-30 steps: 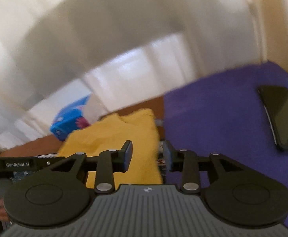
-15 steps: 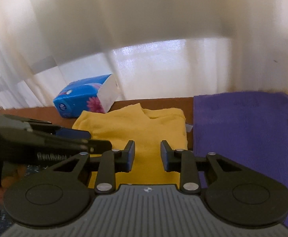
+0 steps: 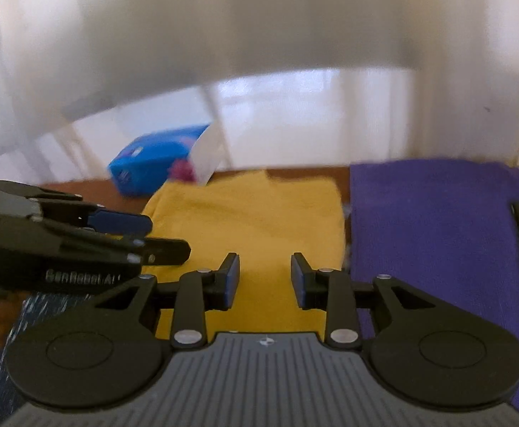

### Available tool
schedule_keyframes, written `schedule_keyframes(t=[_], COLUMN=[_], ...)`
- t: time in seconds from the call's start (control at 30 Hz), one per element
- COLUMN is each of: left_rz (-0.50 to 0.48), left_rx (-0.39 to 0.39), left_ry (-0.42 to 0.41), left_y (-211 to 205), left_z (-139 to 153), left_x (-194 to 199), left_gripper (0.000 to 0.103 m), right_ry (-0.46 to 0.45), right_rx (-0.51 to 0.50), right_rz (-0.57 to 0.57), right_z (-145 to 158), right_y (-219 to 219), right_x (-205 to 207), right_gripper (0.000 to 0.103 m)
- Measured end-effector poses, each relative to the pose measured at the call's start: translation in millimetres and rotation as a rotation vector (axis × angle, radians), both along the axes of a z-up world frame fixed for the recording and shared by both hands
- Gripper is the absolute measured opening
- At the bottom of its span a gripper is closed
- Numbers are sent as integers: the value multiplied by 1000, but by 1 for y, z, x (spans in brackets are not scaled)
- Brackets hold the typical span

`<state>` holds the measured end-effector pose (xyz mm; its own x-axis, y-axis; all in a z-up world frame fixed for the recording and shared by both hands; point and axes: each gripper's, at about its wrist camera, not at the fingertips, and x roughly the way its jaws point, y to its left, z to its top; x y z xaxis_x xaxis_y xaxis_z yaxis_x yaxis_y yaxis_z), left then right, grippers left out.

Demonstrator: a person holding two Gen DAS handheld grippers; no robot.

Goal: Fold clothes

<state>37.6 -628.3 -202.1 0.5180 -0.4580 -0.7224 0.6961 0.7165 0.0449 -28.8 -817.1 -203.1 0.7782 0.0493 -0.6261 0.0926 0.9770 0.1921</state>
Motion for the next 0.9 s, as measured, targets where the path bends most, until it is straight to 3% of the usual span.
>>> schedule_keyframes(t=[0.17, 0.3, 0.37, 0.43, 0.47, 0.5, 0.57, 0.67, 0.9], left_rz=[92, 143, 145, 145, 153, 161, 186, 172, 174], left_rx=[-24, -53, -55, -50, -59, -79, -172, -211, -117], left_ry=[-9, -25, -30, -18, -12, -11, -59, -84, 52], left_y=[12, 11, 11, 14, 17, 20, 29, 20, -6], left_z=[-21, -29, -31, -26, -17, -8, 16, 31, -4], left_x=[-33, -36, -33, -31, -29, -28, -27, -5, 59], left_gripper=[64, 63, 69, 68, 62, 66, 67, 71, 72], right_ry=[33, 19, 12, 4, 0, -4, -47, -111, -50], right_rx=[-37, -61, -70, -80, -84, -88, -40, -51, -94], right_rz=[-37, -35, -28, -20, -17, -13, -32, -62, 18], right_z=[-18, -22, -22, -22, -23, -23, -7, 13, 0], right_y=[18, 23, 23, 24, 25, 25, 11, -6, -20], right_x=[-32, -40, -42, -44, -45, -46, -44, -25, 38], right_gripper=[37, 37, 37, 37, 37, 37, 43, 56, 53])
